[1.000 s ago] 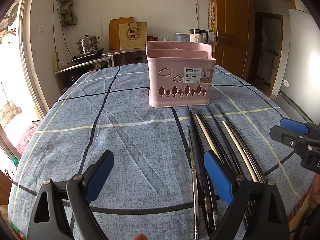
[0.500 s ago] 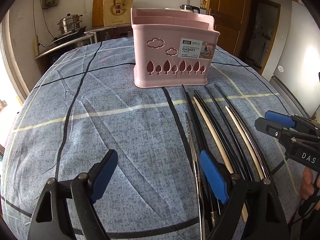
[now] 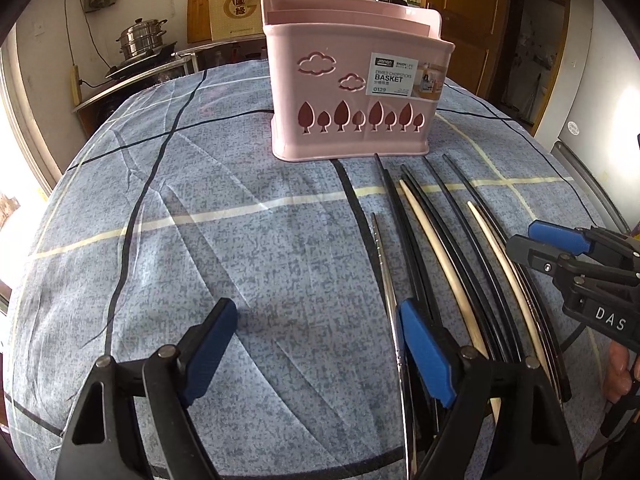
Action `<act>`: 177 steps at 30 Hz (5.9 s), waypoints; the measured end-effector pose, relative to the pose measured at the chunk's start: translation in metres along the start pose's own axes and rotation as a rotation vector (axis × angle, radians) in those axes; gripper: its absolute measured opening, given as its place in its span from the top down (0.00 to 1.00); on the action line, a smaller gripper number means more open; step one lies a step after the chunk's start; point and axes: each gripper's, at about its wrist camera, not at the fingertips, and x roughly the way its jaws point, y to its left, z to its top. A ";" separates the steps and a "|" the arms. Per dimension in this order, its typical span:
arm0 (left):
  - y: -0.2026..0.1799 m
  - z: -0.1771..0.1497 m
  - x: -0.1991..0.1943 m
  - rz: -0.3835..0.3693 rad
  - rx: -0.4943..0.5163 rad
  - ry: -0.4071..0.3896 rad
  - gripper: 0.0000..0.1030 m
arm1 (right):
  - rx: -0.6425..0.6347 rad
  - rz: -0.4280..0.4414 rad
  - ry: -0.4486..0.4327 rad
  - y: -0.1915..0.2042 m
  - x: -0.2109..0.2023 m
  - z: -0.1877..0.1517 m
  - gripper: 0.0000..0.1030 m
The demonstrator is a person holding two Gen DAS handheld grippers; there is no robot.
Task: Organize utensils
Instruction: 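Close the right tool on a black chopstick while the left tool grasps a thin chopstick, then lift both held chopsticks and carry them over the pink basket, then open the right tool over the basket while the left tool releases its chopstick, then move both open tools back down to the row of chopsticks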
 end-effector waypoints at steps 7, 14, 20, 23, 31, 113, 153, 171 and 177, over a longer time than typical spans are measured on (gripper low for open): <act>0.005 0.001 0.001 0.023 -0.003 0.006 0.19 | 0.006 -0.020 0.003 -0.009 -0.001 0.000 0.60; 0.006 0.011 0.009 0.028 -0.003 0.026 0.15 | -0.004 -0.038 0.023 -0.010 0.011 0.013 0.72; 0.001 0.023 0.013 0.004 0.030 0.030 0.34 | -0.013 -0.043 0.048 -0.012 0.022 0.029 0.72; -0.005 0.026 0.012 0.000 0.042 0.023 0.61 | -0.026 -0.045 0.052 -0.009 0.025 0.031 0.81; -0.014 0.030 0.013 -0.019 0.068 0.030 0.89 | -0.001 0.000 0.044 -0.016 0.024 0.038 0.94; 0.072 0.212 -0.066 -0.195 -0.118 -0.311 0.95 | 0.025 0.277 -0.424 0.027 -0.049 0.205 0.95; 0.044 0.099 -0.122 -0.215 -0.069 -0.411 0.59 | 0.056 0.220 -0.475 -0.012 -0.122 0.101 0.74; 0.023 0.023 -0.102 -0.234 -0.075 -0.333 0.56 | 0.091 0.156 -0.333 -0.019 -0.096 0.019 0.74; 0.017 0.020 -0.071 -0.227 -0.070 -0.244 0.56 | 0.104 0.145 -0.238 -0.019 -0.062 0.010 0.74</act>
